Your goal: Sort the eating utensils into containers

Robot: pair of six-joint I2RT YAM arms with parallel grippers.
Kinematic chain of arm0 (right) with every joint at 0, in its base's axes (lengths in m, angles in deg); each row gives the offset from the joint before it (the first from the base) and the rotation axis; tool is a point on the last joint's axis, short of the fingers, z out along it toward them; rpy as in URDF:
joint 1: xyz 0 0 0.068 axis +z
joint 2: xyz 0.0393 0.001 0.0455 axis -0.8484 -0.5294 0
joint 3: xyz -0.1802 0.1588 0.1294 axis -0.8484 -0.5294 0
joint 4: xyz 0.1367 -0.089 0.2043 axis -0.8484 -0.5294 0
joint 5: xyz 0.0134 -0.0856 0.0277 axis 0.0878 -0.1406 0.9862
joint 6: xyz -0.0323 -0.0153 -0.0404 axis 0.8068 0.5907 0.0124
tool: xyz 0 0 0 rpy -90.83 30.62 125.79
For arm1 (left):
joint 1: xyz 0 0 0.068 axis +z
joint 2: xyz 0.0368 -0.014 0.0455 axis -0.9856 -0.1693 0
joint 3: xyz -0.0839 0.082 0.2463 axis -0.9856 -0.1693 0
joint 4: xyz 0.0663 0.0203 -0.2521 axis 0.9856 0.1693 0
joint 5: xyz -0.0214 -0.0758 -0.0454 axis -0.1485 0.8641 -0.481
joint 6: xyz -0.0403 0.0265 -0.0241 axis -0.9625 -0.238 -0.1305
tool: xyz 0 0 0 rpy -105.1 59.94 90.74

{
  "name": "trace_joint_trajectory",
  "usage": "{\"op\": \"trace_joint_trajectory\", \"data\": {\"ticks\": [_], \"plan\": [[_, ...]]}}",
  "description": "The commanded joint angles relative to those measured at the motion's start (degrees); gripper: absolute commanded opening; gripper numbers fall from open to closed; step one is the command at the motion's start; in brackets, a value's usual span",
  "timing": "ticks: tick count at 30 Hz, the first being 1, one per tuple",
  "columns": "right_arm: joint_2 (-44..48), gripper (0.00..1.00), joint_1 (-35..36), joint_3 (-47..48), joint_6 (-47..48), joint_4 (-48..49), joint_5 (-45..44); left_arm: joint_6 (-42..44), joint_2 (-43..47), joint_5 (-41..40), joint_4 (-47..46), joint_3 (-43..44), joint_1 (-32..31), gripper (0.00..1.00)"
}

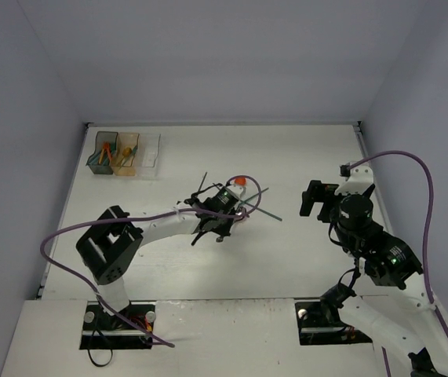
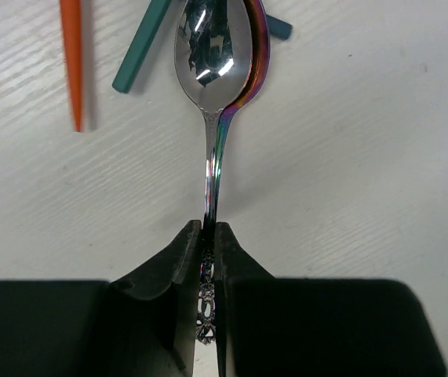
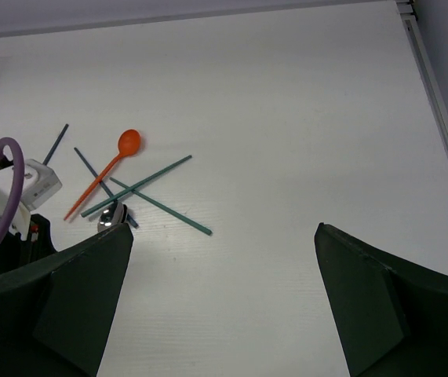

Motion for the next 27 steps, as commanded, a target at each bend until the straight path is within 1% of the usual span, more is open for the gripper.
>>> {"op": "trace_joint_trajectory", "data": {"ticks": [1, 4, 7, 9, 13, 17, 20, 23, 25, 27], "plan": [[-2.45, 1.00, -0.21, 0.15, -0.66, 2.42, 0.79, -2.61, 6.92, -6.06, -3.57, -0.34, 0.80, 0.09], [-2.78, 1.00, -0.21, 0.08, -0.77, 2.49, 1.24, -3.29, 9.82, -9.42, -2.34, -2.26, 0.99, 0.31], [-2.69, 1.00, -0.21, -0.01, -0.92, 2.49, 1.25, -4.19, 12.18, -10.37, -2.07, -4.08, 2.98, 0.43], [-2.97, 1.00, -0.21, -0.01, -0.85, 2.49, 1.26, -4.12, 13.35, -9.53, -3.16, -5.44, 3.81, 0.46], [-3.58, 1.00, -0.21, -0.01, -0.77, 2.50, 1.69, -2.74, 11.87, -5.85, -4.46, -4.59, 3.96, 0.46], [-3.83, 1.00, -0.21, 0.08, -0.84, 2.49, 1.85, -0.87, 6.55, -2.96, -4.84, -0.78, 2.70, 0.45], [-3.62, 1.00, -0.21, 0.22, -0.61, 2.49, 1.77, -1.45, 4.34, -2.25, -3.81, 2.45, 1.57, 0.38], [-3.21, 1.00, -0.13, 0.26, -0.59, 2.49, 1.60, -5.93, 2.70, -5.89, -1.18, 4.26, 0.05, 0.35], [-3.05, 1.00, -0.21, 0.38, -0.59, 2.44, 1.52, -12.14, 2.21, -8.82, 3.11, 5.03, -1.23, 0.35], [-2.68, 1.00, -0.28, 0.52, -0.59, 2.49, 1.31, -20.73, 1.92, -11.67, 8.68, 5.24, -2.40, 0.35]]}}
